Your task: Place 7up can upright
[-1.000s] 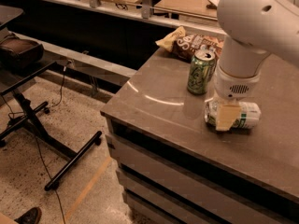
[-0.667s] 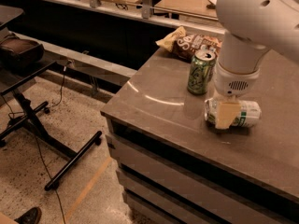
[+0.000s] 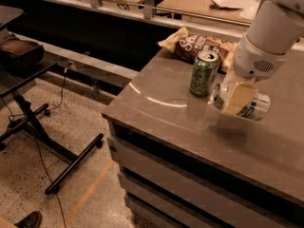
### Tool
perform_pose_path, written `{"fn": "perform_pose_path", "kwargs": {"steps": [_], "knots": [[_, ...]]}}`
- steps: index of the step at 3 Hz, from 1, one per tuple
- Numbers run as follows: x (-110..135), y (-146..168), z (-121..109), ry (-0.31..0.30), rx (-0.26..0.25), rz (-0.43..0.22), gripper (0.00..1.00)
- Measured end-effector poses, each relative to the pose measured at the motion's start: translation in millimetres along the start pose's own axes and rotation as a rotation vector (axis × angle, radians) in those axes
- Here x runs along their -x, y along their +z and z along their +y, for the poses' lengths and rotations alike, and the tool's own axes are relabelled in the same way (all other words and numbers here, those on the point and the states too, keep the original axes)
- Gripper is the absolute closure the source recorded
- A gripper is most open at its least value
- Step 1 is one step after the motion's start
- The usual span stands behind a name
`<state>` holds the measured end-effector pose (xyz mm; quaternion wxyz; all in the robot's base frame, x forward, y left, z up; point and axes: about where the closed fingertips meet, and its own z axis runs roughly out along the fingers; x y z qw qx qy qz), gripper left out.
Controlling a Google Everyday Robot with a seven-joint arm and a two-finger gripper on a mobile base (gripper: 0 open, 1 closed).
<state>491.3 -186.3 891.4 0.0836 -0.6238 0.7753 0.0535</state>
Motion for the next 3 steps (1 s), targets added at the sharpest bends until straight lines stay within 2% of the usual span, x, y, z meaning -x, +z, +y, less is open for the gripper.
{"fn": "perform_pose_path", "kwargs": {"steps": [1,2,3], "knots": [[1.1,-10.6,-0.1,0.03,-0.006,-0.205,1.0],[-14.6,-10.6,-5.5,0.099,-0.038,-0.432,1.0],[-25.8,-10.0,-3.5,0.162,-0.034,-0.69,1.0]]}}
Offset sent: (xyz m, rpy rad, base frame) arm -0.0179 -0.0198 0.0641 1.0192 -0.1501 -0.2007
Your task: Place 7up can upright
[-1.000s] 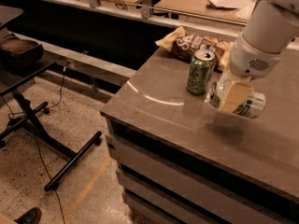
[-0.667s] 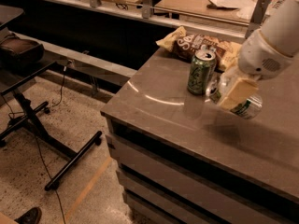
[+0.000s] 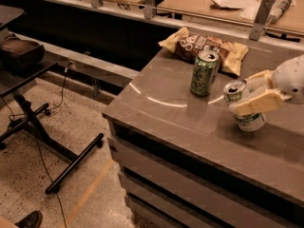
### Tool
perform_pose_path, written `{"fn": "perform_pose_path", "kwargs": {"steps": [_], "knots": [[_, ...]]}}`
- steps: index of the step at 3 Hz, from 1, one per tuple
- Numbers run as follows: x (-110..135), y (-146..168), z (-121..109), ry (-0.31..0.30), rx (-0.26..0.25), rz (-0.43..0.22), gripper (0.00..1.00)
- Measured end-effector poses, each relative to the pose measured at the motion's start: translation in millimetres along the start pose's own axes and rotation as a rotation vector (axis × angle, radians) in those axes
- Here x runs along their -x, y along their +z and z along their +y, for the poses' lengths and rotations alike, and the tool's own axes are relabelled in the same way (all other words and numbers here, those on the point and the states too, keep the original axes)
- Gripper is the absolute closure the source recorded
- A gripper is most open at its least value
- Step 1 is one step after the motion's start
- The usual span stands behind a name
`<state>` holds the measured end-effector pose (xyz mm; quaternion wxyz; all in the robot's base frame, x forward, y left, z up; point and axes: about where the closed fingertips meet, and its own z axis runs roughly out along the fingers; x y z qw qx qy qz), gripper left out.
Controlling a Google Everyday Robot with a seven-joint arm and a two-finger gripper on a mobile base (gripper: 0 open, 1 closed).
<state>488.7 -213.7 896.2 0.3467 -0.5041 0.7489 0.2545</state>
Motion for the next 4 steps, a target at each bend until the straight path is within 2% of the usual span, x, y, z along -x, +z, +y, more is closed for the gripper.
{"fn": "perform_pose_path", "kwargs": {"steps": [1,2,3,4], "knots": [[8.3,-13.3,3.9,0.055,0.026,-0.293,1.0],[26.7,-32.4,7.8,0.068,0.052,-0.562,1.0],[47.1,-47.1,13.7,0.065,0.082,-0.708,1.0],[47.6,-46.9,13.8,0.064,0.083,-0.708,1.0]]}}
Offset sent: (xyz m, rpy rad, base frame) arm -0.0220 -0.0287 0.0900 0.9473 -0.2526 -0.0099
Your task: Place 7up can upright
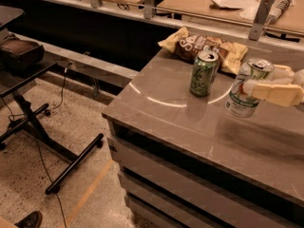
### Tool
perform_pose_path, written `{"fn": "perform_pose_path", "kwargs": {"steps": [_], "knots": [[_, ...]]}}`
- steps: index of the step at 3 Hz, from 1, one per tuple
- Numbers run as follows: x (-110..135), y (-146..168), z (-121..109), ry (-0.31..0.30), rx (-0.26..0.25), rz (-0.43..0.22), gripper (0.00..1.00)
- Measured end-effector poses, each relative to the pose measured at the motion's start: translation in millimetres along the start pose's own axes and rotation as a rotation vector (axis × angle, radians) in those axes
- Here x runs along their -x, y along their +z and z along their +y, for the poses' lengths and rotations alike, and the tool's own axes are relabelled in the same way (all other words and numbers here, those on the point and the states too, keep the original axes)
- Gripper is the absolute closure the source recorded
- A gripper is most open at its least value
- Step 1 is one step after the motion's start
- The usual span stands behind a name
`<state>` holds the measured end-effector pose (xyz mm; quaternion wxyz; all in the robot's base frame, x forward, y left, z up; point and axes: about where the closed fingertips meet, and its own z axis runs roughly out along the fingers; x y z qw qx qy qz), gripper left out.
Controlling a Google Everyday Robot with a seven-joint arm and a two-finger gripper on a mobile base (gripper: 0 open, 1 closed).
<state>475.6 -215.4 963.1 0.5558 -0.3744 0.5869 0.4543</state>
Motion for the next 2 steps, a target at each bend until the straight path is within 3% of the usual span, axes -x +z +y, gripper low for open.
{"fn": "perform_pose_path", "kwargs": {"steps": [1,2], "knots": [[-3.4,-0.2,-0.9,-0.078,-0.015,0.031,1.0],[-10.6,-6.5,-4.2,-0.2,-0.049,0.048,1.0]]}}
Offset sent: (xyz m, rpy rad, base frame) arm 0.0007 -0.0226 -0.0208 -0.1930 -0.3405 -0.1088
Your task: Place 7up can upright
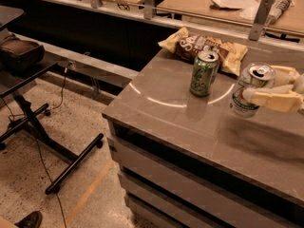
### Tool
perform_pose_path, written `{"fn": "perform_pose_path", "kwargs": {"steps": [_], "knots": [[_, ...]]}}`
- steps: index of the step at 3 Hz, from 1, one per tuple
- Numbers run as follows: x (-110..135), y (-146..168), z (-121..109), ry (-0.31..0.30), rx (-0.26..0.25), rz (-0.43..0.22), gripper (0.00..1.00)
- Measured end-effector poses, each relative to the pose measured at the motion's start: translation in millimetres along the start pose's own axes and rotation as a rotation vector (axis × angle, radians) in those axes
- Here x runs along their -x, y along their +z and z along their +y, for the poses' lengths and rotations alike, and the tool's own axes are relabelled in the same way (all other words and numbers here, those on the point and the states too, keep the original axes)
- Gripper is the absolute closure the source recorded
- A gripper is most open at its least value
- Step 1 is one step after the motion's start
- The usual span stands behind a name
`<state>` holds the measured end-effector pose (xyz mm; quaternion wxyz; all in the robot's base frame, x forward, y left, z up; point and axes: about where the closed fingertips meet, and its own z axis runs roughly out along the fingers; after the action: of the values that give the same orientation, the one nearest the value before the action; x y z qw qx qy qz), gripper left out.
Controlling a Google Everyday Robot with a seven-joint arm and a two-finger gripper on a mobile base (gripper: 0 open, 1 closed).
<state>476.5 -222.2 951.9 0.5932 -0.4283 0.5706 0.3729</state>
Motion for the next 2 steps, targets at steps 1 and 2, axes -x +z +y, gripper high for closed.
{"fn": "perform_pose_path", "kwargs": {"steps": [1,2], "knots": [[-12.9,-3.1,-2.4,-0.076,-0.005,0.035,1.0],[-30.0,-1.5,-4.5,-0.083,0.023,0.109,0.82]]}}
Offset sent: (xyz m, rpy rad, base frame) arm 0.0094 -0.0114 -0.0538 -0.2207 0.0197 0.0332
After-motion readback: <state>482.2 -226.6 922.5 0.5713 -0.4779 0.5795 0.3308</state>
